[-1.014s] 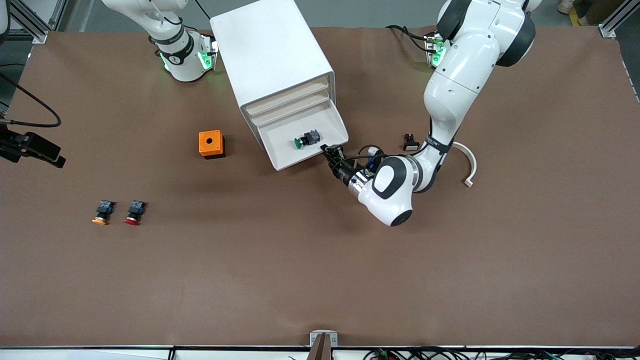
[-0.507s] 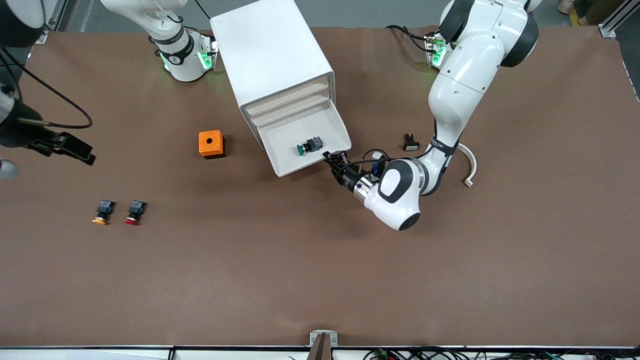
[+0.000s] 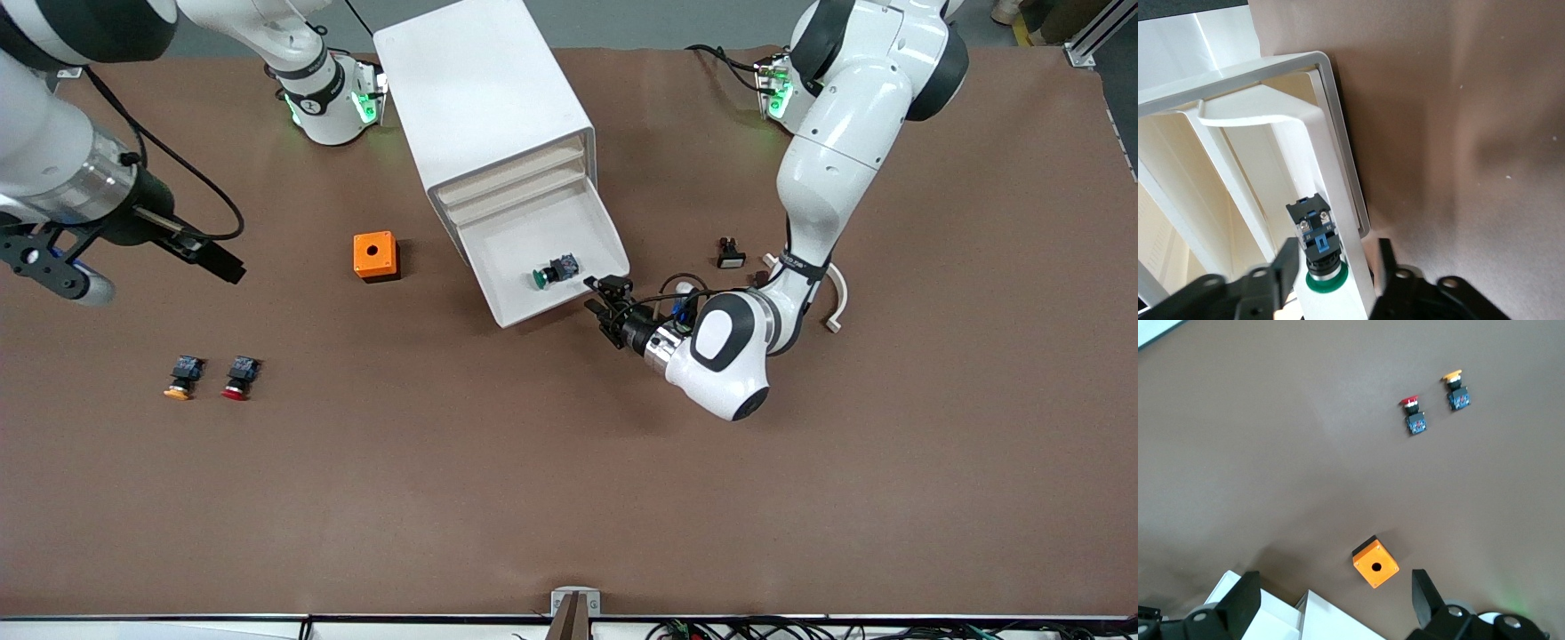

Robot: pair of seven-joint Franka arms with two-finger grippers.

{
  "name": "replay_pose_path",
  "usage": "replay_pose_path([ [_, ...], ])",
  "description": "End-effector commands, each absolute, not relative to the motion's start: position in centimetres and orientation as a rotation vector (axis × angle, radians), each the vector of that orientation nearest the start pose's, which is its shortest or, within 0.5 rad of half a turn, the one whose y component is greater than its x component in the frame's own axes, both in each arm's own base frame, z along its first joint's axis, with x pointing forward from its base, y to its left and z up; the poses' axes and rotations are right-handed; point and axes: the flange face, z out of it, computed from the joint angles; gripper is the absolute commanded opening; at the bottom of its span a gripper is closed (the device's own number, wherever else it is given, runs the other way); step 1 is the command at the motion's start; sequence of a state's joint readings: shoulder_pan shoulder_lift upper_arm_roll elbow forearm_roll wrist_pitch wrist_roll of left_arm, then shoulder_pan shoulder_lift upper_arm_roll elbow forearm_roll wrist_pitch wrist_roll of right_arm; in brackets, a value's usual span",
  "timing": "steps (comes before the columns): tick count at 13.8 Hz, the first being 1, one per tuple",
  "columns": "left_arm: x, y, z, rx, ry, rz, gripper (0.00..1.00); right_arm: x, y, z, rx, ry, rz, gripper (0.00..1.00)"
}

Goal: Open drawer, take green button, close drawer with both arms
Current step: 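Hold the drawer open while the right gripper reaches the green button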

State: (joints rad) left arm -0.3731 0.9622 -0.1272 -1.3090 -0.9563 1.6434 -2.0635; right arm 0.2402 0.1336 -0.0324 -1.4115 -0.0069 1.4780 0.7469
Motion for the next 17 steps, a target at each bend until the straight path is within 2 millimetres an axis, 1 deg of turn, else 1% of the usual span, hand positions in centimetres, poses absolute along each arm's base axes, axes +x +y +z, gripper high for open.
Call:
replay_pose_path([
  [1, 58.5, -38.7, 17.7, 1.543, 2.357, -1.829, 1.00, 57.4, 14.3, 59.5, -3.051, 0.912, 0.152, 1.00],
  [3, 60.1, -37.8, 18.9, 1.543, 2.347, -1.784, 1.00, 56.9, 17.1, 58.9, -3.073, 0.860, 0.171, 1.00],
  [4, 60.6, -37.5, 19.4, 1.544, 2.344, -1.767, 1.00, 56.4, 18.1, 58.6, -3.089, 0.841, 0.203, 1.00],
  [5, 61.2, -36.8, 19.8, 1.538, 2.352, -1.742, 1.00, 56.0, 19.7, 57.9, -3.104, 0.837, 0.233, 1.00],
  [6, 61.9, -35.7, 20.0, 1.537, 2.359, -1.705, 1.00, 55.5, 21.5, 57.4, -3.109, 0.846, 0.244, 1.00],
  [7, 62.4, -35.0, 20.6, 1.562, 2.329, -1.672, 1.00, 54.9, 24.0, 56.4, -3.099, 0.896, 0.270, 1.00],
  [8, 62.7, -34.5, 20.8, 1.590, 2.299, -1.647, 1.00, 54.4, 26.1, 55.5, -3.083, 0.961, 0.290, 1.00],
  [9, 63.2, -33.6, 20.7, 1.593, 2.294, -1.628, 1.00, 53.8, 28.2, 54.6, -3.084, 0.988, 0.305, 1.00],
  [10, 63.7, -32.7, 20.7, 1.601, 2.287, -1.599, 1.00, 52.9, 30.8, 53.4, -3.078, 1.013, 0.345, 1.00],
  [12, 64.6, -31.1, 21.2, 1.627, 2.258, -1.542, 1.00, 52.0, 33.9, 52.0, -3.020, 1.124, 0.387, 1.00],
  [13, 64.9, -30.4, 21.3, 1.643, 2.243, -1.523, 1.00, 51.6, 35.4, 50.9, -2.998, 1.184, 0.399, 1.00],
  [15, 65.2, -29.2, 21.3, 1.678, 2.211, -1.503, 1.00, 50.2, 39.1, 48.1, -2.974, 1.306, 0.406, 1.00],
  [16, 65.4, -28.7, 21.5, 1.691, 2.198, -1.493, 1.00, 49.4, 40.6, 47.2, -2.948, 1.356, 0.381, 1.00],
  [17, 65.7, -28.1, 21.9, 1.699, 2.191, -1.472, 1.00, 48.4, 41.9, 45.5, -2.926, 1.397, 0.359, 1.00],
])
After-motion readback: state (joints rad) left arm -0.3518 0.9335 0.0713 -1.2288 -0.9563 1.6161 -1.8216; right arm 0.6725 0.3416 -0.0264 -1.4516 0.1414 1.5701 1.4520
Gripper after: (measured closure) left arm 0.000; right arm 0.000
